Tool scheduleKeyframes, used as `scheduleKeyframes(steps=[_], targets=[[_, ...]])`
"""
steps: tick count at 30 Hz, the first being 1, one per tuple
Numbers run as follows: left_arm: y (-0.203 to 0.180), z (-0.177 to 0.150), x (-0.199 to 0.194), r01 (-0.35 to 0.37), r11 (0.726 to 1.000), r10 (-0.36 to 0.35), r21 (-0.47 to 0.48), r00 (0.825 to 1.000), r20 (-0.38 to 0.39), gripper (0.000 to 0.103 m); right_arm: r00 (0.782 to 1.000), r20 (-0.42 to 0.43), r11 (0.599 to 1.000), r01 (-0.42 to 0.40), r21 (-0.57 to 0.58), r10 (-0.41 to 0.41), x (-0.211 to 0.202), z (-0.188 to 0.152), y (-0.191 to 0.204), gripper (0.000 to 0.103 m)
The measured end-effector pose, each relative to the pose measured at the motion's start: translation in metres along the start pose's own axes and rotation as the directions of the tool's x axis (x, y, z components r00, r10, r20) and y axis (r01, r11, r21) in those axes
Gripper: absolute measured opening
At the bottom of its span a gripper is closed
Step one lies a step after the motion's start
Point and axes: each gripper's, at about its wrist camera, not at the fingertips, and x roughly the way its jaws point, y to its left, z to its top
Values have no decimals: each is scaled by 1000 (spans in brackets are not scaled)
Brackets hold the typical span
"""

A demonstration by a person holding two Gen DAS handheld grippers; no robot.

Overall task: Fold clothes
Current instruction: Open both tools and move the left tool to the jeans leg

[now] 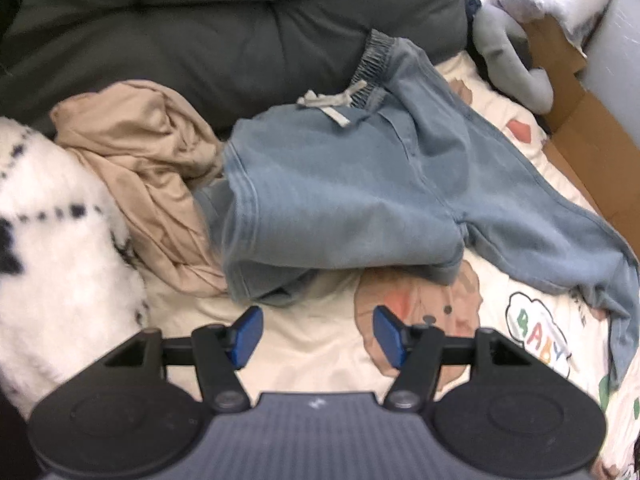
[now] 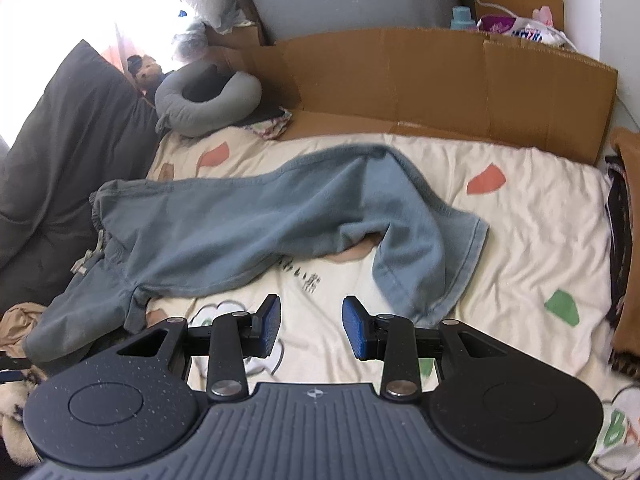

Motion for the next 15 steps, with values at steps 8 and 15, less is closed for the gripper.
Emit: scheduleKeyframes(steps=[8, 15], targets=[[-11, -9, 41, -23, 995, 23, 100, 1000, -1, 61, 999, -52, 1000, 11, 12, -11, -3, -28, 4, 41], [-14, -12, 76, -73, 987, 73, 146, 997, 1, 56, 995, -89, 998, 46, 39, -42, -5, -39, -6, 41]])
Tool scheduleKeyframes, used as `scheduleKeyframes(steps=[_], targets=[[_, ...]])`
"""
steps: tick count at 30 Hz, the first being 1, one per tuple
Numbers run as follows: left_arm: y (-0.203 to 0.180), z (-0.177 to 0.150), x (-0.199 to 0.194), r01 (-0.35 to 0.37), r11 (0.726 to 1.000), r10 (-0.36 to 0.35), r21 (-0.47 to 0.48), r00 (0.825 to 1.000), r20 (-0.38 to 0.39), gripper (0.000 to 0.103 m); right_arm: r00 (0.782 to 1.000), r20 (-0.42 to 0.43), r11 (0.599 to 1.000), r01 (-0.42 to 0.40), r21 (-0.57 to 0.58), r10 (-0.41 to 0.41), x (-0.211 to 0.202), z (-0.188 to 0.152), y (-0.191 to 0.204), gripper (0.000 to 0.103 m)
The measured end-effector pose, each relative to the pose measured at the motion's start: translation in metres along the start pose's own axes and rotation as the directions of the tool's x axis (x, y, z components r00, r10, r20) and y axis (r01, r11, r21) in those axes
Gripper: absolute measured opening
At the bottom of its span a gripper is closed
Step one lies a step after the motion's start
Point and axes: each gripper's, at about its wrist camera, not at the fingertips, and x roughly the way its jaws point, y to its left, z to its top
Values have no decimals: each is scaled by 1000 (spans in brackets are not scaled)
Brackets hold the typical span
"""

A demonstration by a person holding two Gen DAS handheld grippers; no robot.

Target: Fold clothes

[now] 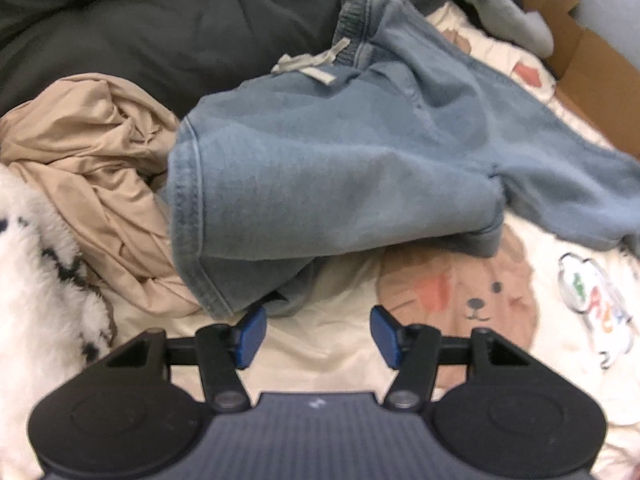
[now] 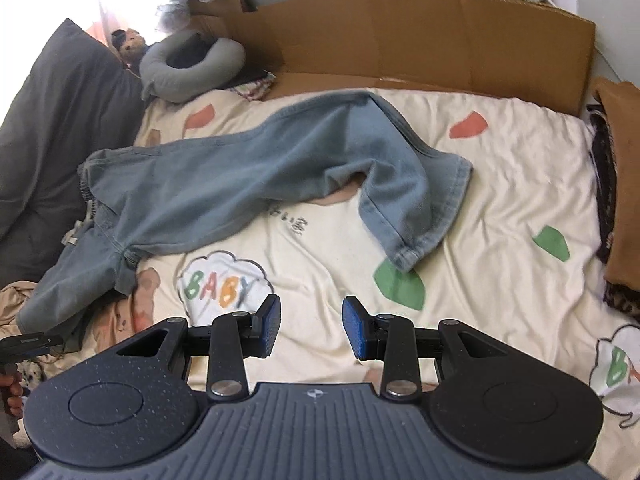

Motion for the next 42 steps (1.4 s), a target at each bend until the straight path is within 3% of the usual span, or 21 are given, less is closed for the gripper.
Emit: scheduleKeyframes(steps=[2, 16, 22, 23, 26, 34, 42], targets=[[4, -1, 8, -3, 1000, 3, -25, 1000, -4, 54, 1000, 2, 1000, 13, -2, -13, -1, -1, 0, 41], [1, -2, 49, -90, 995, 90, 54, 996, 2, 49, 998, -49, 998, 49, -44, -51, 15, -11, 2, 41], [8, -1, 63, -97, 995, 97, 8, 995, -16, 23, 997, -67, 998, 32, -52, -36, 21, -13, 7, 41], [6, -1, 61, -98, 995, 98, 22, 995, -11, 17, 997, -68, 998, 29, -56, -33, 21, -13, 9, 41], [0, -2, 53, -100, 993, 100, 56, 995, 7, 10, 998, -64, 998, 20, -62, -24, 21, -13, 11, 41], [0, 9, 14, -3, 998, 1, 56, 999, 48, 7, 998, -55, 999, -16, -42, 13, 17, -13, 13, 41], [-22, 25, -36, 84, 994, -92, 77, 989, 113, 6, 998, -29, 998, -60, -17, 60, 12, -8, 17, 41]])
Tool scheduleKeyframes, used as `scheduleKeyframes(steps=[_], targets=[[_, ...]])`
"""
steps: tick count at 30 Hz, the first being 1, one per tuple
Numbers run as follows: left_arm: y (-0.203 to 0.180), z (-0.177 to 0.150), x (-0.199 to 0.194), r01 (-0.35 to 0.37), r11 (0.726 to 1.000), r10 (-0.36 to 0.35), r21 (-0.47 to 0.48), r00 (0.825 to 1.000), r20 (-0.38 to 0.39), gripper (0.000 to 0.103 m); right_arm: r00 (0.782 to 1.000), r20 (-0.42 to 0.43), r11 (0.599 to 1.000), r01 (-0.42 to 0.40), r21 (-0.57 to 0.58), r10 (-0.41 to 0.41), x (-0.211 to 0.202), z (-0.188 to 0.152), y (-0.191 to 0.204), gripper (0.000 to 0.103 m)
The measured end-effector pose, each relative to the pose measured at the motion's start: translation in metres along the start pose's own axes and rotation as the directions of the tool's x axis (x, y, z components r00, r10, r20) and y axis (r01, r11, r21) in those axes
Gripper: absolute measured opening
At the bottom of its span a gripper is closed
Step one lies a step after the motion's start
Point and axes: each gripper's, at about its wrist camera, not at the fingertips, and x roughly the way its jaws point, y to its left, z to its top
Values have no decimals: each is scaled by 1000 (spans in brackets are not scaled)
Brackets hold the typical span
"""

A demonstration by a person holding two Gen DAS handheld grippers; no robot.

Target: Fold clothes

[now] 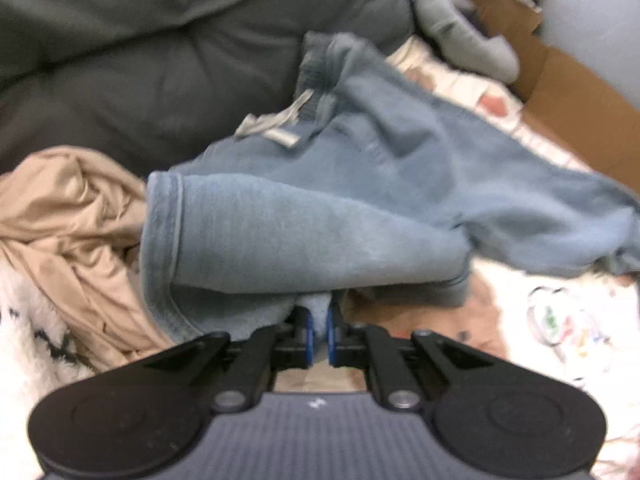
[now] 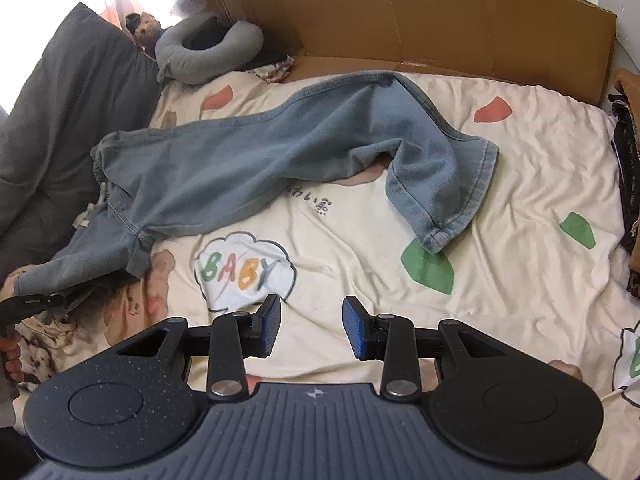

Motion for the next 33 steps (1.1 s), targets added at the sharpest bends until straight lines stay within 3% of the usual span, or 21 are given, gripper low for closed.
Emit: scheduleKeyframes(steps=[7, 14, 22, 33], targets=[[-22, 23, -40, 77, 997, -78, 15, 996, 37, 6, 1000, -17, 1000, -9, -9, 9, -1, 0, 6, 41], [-58, 33, -77, 163, 986, -166, 40, 983, 74, 6, 997, -5, 997, -74, 28, 74, -6, 2, 8, 41], [-109, 38, -105, 298, 952, -304, 70, 948, 96, 6, 992, 17, 991, -129, 31, 129, -14, 3, 15, 41], [-181, 49, -115, 411, 901, -424, 140, 903, 73, 6, 989, 82, 988, -128, 87, 121, -34, 15, -2, 41]])
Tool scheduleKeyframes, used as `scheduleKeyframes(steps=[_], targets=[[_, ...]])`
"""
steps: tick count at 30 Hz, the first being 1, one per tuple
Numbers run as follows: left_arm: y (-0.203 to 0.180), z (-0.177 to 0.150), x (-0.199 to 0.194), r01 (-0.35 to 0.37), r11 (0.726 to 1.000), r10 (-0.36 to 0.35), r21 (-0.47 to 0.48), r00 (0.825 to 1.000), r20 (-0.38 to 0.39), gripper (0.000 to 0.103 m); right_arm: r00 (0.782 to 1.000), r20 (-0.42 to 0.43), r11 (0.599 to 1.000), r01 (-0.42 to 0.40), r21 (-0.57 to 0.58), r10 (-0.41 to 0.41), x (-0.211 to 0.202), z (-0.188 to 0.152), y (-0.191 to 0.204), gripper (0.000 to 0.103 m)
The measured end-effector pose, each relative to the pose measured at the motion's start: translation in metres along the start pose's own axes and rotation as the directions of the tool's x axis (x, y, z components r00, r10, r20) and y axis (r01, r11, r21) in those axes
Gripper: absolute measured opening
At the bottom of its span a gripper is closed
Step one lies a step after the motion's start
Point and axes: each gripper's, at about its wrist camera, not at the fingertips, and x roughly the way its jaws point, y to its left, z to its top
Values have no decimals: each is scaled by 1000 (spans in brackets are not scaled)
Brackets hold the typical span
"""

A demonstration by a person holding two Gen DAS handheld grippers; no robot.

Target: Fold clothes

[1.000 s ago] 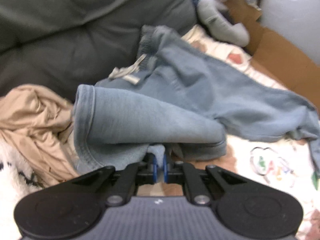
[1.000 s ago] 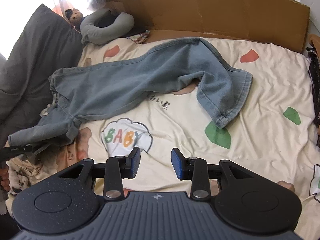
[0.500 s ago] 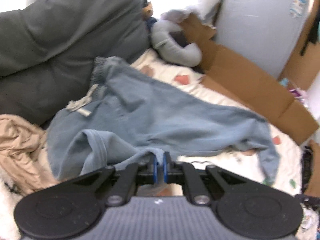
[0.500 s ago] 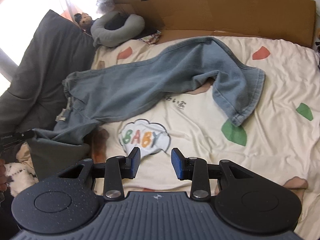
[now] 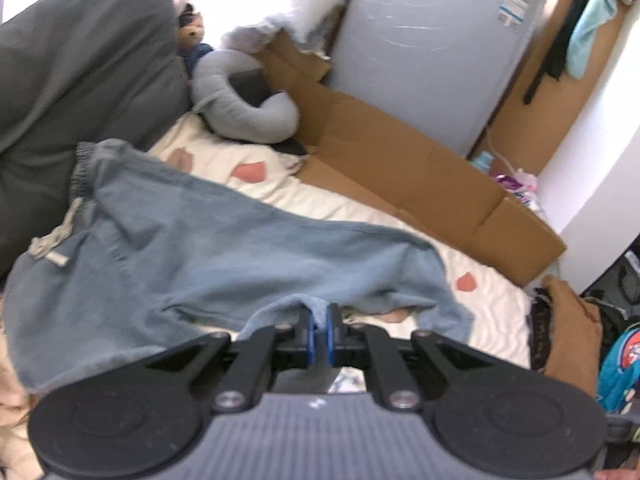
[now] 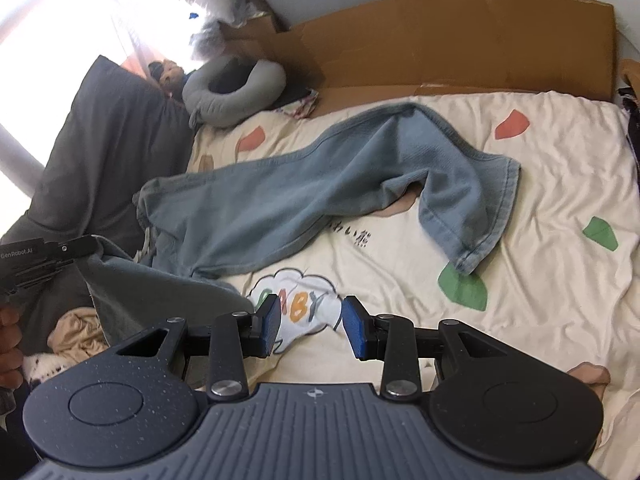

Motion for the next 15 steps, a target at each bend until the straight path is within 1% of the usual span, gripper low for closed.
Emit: scheduleKeyframes(steps=[5, 6, 7, 14, 15], targets=[[-26, 6, 9, 53, 998, -53, 14, 999, -1, 6, 1000, 13, 1000, -10, 4, 10, -3, 3, -1, 42], [-31, 7, 10, 63, 998, -63, 13, 998, -2, 6, 1000, 13, 1000, -12, 3, 12, -3, 3, -1, 44], [-35, 8, 12, 71, 997, -71, 12, 997, -3, 6, 1000, 12, 1000, -13, 1, 13, -3, 3, 0, 48], [-55, 11, 26, 124, 992, -124, -8, 992, -20, 6, 999, -3, 999, -51, -12, 51, 5, -1, 7, 50], [-57, 12, 28, 133, 991, -133, -11, 991, -24, 6, 998, -6, 998, -59, -14, 59, 7, -2, 9, 53]])
